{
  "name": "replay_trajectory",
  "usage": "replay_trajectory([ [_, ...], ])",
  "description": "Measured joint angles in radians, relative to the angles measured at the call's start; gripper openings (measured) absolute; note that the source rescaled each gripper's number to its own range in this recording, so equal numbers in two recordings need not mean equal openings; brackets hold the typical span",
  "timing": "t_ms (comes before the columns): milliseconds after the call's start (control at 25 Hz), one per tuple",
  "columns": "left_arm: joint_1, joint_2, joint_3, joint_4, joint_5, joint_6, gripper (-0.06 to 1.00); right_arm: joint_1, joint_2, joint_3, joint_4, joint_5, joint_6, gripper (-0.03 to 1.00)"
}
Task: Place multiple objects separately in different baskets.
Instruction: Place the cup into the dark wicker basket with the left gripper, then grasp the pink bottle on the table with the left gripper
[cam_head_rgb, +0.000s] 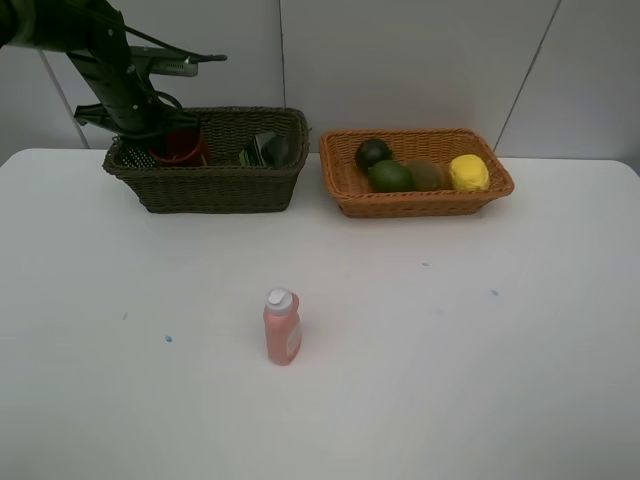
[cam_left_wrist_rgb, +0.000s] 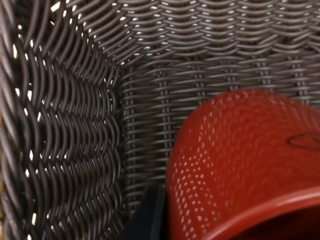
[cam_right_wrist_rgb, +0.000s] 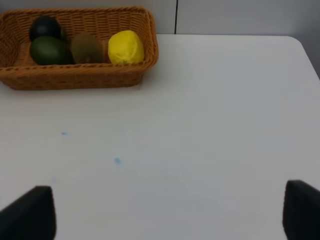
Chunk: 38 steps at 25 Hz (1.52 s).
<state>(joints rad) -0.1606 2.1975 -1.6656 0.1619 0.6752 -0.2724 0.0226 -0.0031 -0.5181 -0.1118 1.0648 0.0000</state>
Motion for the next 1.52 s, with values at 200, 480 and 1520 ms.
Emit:
replay_trajectory([
  [200, 0.000, 0.000, 0.000, -0.027, -0.002, 0.000, 0.18, 0.000, 0.000, 0.000, 0.000, 0.000, 0.000, 0.99],
  [480, 0.000, 0.000, 0.000, -0.034, 0.037, -0.059, 0.97, 0.000, 0.000, 0.000, 0.000, 0.000, 0.000, 0.99],
  [1520, -0.001, -0.249, 0.000, -0.030, 0.081, -0.052, 1.00, 0.000, 0.000, 0.000, 0.000, 0.000, 0.000, 0.99],
])
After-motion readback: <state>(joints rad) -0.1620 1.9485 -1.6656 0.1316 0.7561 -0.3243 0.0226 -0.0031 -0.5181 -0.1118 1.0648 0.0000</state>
